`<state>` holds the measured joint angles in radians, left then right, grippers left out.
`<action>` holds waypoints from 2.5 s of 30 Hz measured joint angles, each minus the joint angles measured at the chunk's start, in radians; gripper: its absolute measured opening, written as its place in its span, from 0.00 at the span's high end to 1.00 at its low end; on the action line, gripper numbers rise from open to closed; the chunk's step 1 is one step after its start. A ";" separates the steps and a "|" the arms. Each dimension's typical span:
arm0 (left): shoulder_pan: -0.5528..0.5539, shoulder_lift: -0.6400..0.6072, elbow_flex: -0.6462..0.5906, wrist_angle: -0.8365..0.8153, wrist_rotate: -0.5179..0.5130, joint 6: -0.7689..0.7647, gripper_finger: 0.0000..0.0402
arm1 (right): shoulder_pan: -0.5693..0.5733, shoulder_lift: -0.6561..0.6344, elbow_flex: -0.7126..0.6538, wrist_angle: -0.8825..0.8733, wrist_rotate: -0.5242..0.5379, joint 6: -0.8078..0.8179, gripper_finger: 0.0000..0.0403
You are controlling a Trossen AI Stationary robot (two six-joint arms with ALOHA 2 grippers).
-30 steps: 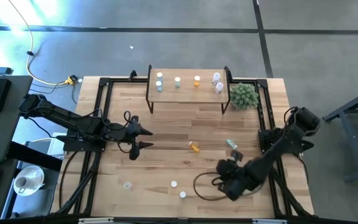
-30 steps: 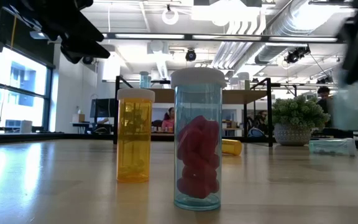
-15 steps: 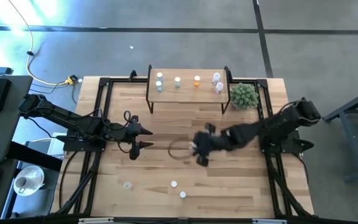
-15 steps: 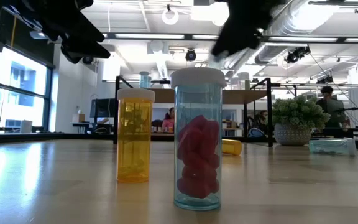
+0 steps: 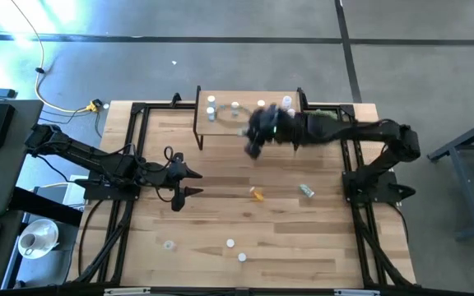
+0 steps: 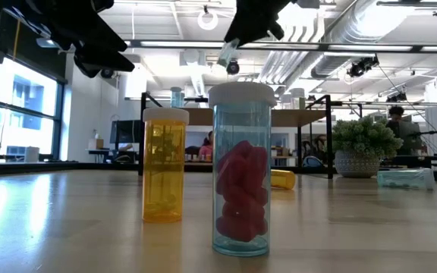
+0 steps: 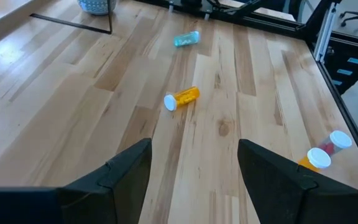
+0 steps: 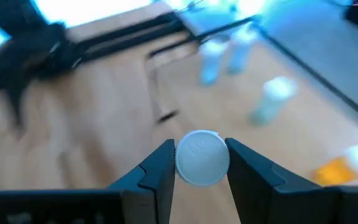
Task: Pick and place medicine bottles onto shelf by color
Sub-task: Put the bottom light blue pill bottle on the shelf aligned with the other light blue pill bottle
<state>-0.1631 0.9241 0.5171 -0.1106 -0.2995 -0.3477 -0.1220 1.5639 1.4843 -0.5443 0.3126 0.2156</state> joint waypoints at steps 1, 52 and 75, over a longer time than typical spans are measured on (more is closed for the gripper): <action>0.000 0.000 0.000 0.000 0.000 0.000 0.43 | -0.024 0.000 0.021 -0.008 0.001 0.000 0.71; 0.000 0.000 0.000 -0.006 0.000 -0.016 0.43 | -0.221 0.462 0.530 -0.399 -0.242 -0.189 0.71; 0.000 0.001 0.000 -0.010 0.000 -0.016 0.43 | -0.258 0.479 0.530 -0.359 -0.257 -0.172 0.71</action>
<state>-0.1633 0.9248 0.5171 -0.1204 -0.2993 -0.3637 -0.3801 2.0424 2.0148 -0.9035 0.0555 0.0441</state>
